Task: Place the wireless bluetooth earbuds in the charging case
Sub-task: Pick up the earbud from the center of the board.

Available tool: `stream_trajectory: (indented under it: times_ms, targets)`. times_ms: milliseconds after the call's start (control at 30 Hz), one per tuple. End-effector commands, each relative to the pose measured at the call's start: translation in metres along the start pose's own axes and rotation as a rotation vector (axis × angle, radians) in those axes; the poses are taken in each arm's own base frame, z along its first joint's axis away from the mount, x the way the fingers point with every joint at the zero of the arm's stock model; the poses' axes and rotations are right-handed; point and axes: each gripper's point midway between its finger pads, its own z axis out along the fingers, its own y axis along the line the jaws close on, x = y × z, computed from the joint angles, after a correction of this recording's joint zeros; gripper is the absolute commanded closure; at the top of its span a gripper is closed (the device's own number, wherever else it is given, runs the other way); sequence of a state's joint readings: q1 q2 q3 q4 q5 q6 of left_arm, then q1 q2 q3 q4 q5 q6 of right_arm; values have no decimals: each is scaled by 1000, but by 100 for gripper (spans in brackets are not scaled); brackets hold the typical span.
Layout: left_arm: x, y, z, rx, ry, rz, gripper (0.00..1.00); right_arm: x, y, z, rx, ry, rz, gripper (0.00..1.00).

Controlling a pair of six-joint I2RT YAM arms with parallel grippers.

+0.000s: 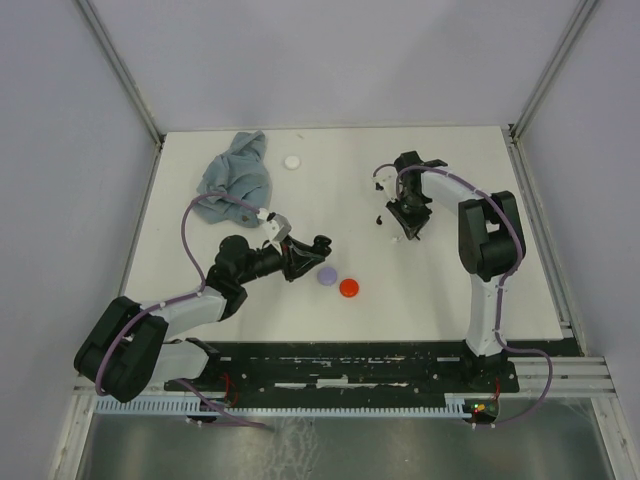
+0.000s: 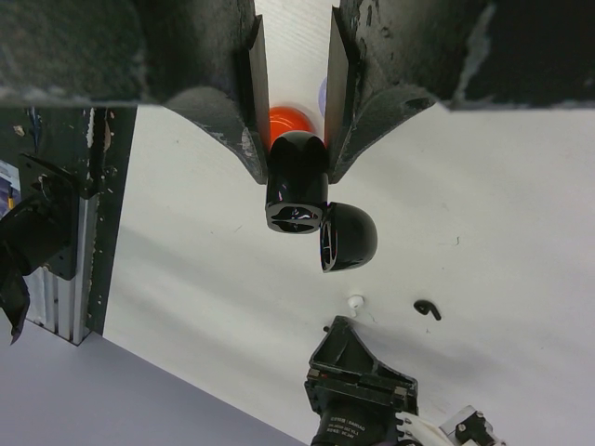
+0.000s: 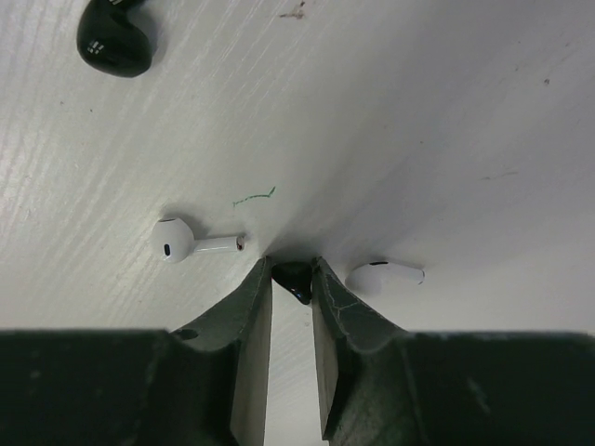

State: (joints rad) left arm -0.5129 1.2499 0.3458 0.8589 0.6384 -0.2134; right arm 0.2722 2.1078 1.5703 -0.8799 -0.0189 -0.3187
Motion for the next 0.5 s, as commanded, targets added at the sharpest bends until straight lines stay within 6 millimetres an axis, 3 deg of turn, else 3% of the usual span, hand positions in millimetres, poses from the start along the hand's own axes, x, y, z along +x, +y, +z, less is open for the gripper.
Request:
stream_trajectory:
  times_ms: [0,233,467]
  targets:
    - [-23,-3,4,27,-54,97,97,-2,-6,3,23,3,17,75]
    - [-31,-7,1,35,-102,123,97,-10,2,-27,33,-110,95,82]
    - [-36,-13,-11,31,-182,211,97,-17,20,-76,70,-254,226,83]
